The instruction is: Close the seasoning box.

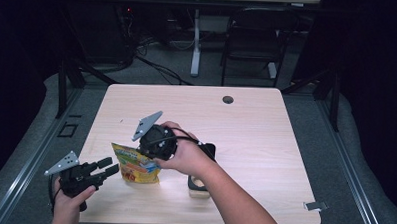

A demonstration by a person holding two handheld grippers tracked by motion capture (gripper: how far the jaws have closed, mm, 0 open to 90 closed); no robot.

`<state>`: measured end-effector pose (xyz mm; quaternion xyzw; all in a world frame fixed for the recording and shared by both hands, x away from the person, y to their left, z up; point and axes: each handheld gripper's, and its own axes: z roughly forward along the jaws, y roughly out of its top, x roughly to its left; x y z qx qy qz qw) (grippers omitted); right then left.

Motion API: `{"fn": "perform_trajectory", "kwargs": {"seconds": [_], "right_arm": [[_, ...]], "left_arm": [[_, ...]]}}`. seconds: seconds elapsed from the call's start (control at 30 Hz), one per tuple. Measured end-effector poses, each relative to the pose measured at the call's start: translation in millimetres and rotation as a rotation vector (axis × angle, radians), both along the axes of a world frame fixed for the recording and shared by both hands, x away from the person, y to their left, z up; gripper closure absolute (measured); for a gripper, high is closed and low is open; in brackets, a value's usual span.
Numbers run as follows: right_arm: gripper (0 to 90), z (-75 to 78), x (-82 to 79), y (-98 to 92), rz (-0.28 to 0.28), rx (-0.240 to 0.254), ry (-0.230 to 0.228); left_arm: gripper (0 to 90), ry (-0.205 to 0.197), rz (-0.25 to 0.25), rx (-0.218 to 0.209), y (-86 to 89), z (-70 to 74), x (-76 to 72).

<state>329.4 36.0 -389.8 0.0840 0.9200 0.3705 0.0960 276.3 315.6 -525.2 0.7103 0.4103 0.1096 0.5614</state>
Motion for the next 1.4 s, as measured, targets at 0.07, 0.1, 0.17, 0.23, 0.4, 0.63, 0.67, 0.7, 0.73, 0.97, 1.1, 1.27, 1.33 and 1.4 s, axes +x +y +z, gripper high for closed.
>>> {"fn": "perform_trajectory", "kwargs": {"seconds": [0.07,0.1,0.17,0.23,0.4,0.63,0.67,0.7,0.73,0.97,1.1,1.27,1.33,1.4], "right_arm": [[90.0,0.2,1.5,6.2,0.011,-0.004,-0.001],[90.0,-0.2,1.4,8.4,0.009,-0.001,0.000],[90.0,-0.7,1.7,13.9,0.013,-0.001,0.004],[90.0,-0.7,1.6,18.5,0.018,-0.006,0.006],[89.2,-0.8,1.3,30.5,0.026,-0.027,0.002],[86.9,-3.4,1.0,40.7,0.033,-0.040,0.009],[86.7,-3.6,0.8,41.5,0.030,-0.041,0.011],[86.5,-3.4,1.1,42.1,0.029,-0.046,0.009],[86.0,-3.7,1.2,42.9,0.028,-0.040,0.015],[80.5,-0.7,0.0,43.8,0.025,-0.012,0.024],[76.8,4.7,-3.2,41.3,0.023,0.011,0.023],[70.2,10.4,-6.0,35.2,0.007,0.028,0.006],[67.9,12.4,-6.0,31.1,-0.008,0.040,0.004],[65.0,14.2,-6.3,26.6,-0.021,0.057,0.000]], "left_arm": [[51.0,0.001,0.005,-0.005,2.4,0.0,0.1],[51.0,0.000,0.009,-0.005,3.7,0.2,0.1],[51.0,-0.002,0.013,-0.006,6.2,0.2,0.5],[51.0,0.001,0.022,-0.018,7.6,-0.4,0.6],[51.0,-0.001,0.023,-0.007,10.3,-0.1,0.5],[51.0,-0.011,0.026,-0.018,16.6,4.6,-1.1],[51.0,-0.011,0.029,-0.021,17.9,4.9,-1.1],[50.9,-0.009,0.032,-0.024,19.2,5.0,-1.1],[50.9,-0.008,0.033,-0.030,19.9,4.9,-1.1],[50.9,-0.007,0.033,-0.016,20.9,5.0,-1.3],[50.9,-0.015,0.038,-0.003,20.2,6.4,-2.4],[50.9,-0.019,0.040,0.008,18.0,10.1,-4.3],[50.9,-0.029,0.049,0.013,16.7,11.3,-5.3],[50.9,-0.021,0.034,0.016,17.5,13.1,-6.0]]}}
